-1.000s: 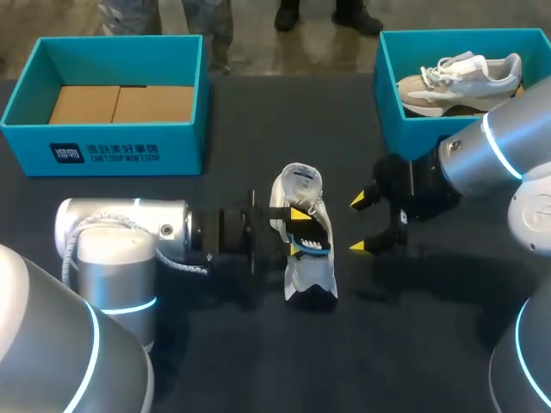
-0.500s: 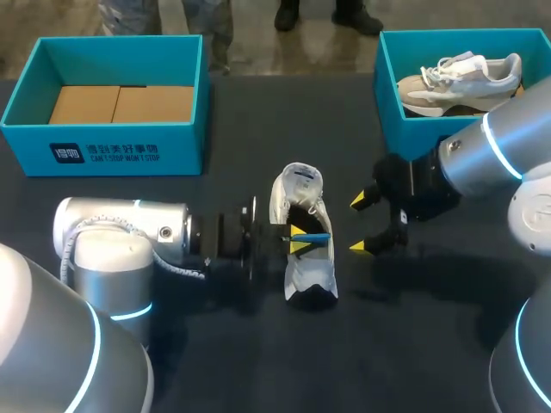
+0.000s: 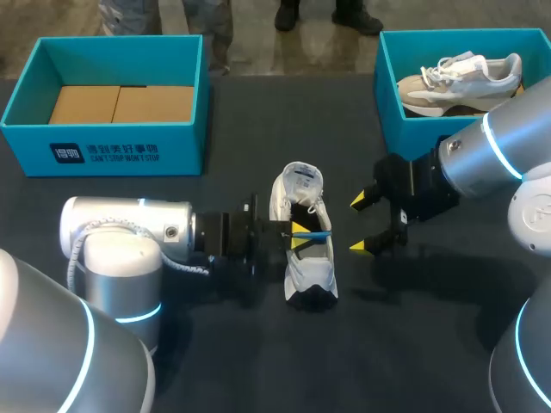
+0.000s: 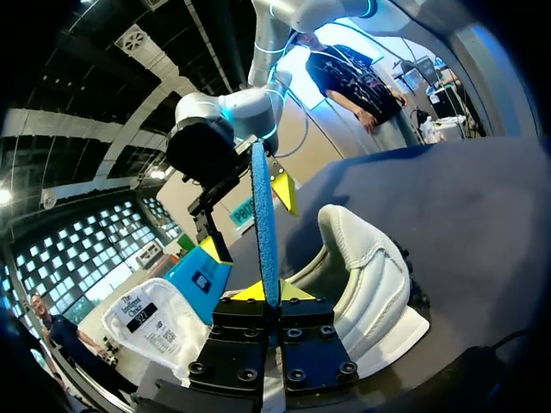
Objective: Take the shoe out of the shoebox, open the shoe tongue, remove and reinsert the insole, then place the shoe into the shoebox
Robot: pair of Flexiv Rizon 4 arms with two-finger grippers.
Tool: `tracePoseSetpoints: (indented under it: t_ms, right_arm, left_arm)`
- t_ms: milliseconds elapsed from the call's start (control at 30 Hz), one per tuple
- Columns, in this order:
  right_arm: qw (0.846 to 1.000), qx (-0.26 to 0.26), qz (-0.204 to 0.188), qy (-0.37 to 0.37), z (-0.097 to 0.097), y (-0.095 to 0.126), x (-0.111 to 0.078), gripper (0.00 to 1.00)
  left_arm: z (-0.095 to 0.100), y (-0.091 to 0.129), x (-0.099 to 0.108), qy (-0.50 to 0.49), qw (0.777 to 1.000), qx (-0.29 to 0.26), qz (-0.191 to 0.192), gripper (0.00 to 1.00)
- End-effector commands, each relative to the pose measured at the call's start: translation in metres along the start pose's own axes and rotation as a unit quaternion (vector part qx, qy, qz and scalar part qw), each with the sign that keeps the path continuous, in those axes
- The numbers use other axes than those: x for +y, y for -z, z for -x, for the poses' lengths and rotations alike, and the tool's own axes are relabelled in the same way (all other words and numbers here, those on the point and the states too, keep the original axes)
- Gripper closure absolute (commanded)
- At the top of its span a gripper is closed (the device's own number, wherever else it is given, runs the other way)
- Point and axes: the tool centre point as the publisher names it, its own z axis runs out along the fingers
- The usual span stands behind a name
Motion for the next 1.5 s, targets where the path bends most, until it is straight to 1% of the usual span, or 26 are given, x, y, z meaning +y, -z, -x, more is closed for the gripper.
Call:
tracePoseSetpoints:
  t_ms: [33, 133, 167, 200, 233, 267, 300, 367, 400, 467, 500, 533, 567, 600, 667, 833, 1000, 1133, 1333, 1433, 1467, 1500]
  right_arm:
    - [1.000, -0.001, -0.003, 0.000, -0.001, -0.001, 0.001, 0.00]
    - [1.000, -0.001, -0.003, 0.000, -0.001, -0.001, 0.001, 0.00]
    - [1.000, -0.001, -0.003, 0.000, -0.001, -0.001, 0.001, 0.00]
    - [1.000, -0.001, -0.003, 0.000, -0.001, -0.001, 0.001, 0.00]
    - [1.000, -0.001, -0.003, 0.000, -0.001, -0.001, 0.001, 0.00]
    - [1.000, -0.001, -0.003, 0.000, -0.001, -0.001, 0.001, 0.00]
    - [1.000, -0.001, -0.003, 0.000, -0.001, -0.001, 0.001, 0.00]
    - [1.000, -0.001, -0.003, 0.000, -0.001, -0.001, 0.001, 0.00]
    - [1.000, -0.001, -0.003, 0.000, -0.001, -0.001, 0.001, 0.00]
    - [1.000, -0.001, -0.003, 0.000, -0.001, -0.001, 0.001, 0.00]
    - [1.000, -0.001, -0.003, 0.000, -0.001, -0.001, 0.001, 0.00]
    - [1.000, -0.001, -0.003, 0.000, -0.001, -0.001, 0.001, 0.00]
    - [1.000, -0.001, -0.003, 0.000, -0.001, -0.001, 0.001, 0.00]
    - [1.000, -0.001, -0.003, 0.000, -0.001, -0.001, 0.001, 0.00]
    - [1.000, -0.001, -0.003, 0.000, -0.001, -0.001, 0.001, 0.00]
    - [1.000, -0.001, -0.003, 0.000, -0.001, -0.001, 0.001, 0.00]
    - [1.000, -0.001, -0.003, 0.000, -0.001, -0.001, 0.001, 0.00]
    - [1.000, -0.001, -0.003, 0.000, -0.001, -0.001, 0.001, 0.00]
    - [1.000, -0.001, -0.003, 0.000, -0.001, -0.001, 0.001, 0.00]
    - [1.000, -0.001, -0.003, 0.000, -0.001, -0.001, 0.001, 0.00]
    - [1.000, -0.001, -0.003, 0.000, -0.001, -0.001, 0.001, 0.00]
    - [1.000, -0.001, -0.003, 0.000, -0.001, -0.001, 0.001, 0.00]
  left_arm:
    - [0.002, -0.004, 0.004, 0.003, 1.000, 0.006, 0.006, 1.00]
    - [0.002, -0.004, 0.003, 0.005, 1.000, 0.003, 0.006, 1.00]
    - [0.003, -0.004, 0.000, 0.005, 1.000, -0.001, 0.003, 0.84]
    - [0.003, -0.004, -0.004, 0.006, 1.000, -0.003, -0.002, 0.53]
    - [0.003, -0.003, -0.008, 0.004, 1.000, -0.004, -0.004, 0.42]
    - [0.004, -0.003, -0.013, -0.001, 1.000, -0.007, -0.008, 0.43]
    - [0.004, -0.002, -0.016, 0.000, 1.000, -0.010, -0.012, 0.40]
    - [0.006, 0.000, -0.023, -0.004, 1.000, -0.012, -0.016, 0.41]
    - [0.006, 0.001, -0.025, -0.004, 1.000, -0.012, -0.017, 0.48]
    - [0.006, 0.002, -0.030, -0.005, 1.000, -0.012, -0.022, 0.51]
    - [0.005, 0.002, -0.031, -0.005, 1.000, -0.010, -0.024, 0.56]
    - [0.004, 0.002, -0.032, -0.006, 1.000, -0.009, -0.027, 0.56]
    - [0.002, 0.002, -0.033, -0.001, 1.000, -0.004, -0.029, 0.63]
    - [0.000, 0.002, -0.032, 0.001, 1.000, -0.001, -0.028, 0.78]
    - [-0.004, 0.001, -0.030, 0.007, 1.000, 0.006, -0.029, 1.00]
    - [-0.009, 0.001, -0.022, 0.009, 0.999, 0.014, -0.028, 1.00]
    - [-0.005, -0.001, -0.011, -0.014, 0.999, 0.011, -0.028, 1.00]
    - [-0.002, -0.006, -0.003, -0.034, 0.999, 0.016, -0.020, 1.00]
    - [0.001, -0.010, 0.002, -0.032, 0.999, 0.011, -0.019, 1.00]
    - [0.001, -0.012, 0.002, -0.031, 0.999, 0.011, -0.018, 1.00]
    - [0.002, -0.012, -0.002, -0.031, 0.999, 0.006, -0.021, 0.90]
    - [0.003, -0.012, -0.006, -0.032, 0.999, 0.005, -0.023, 0.59]
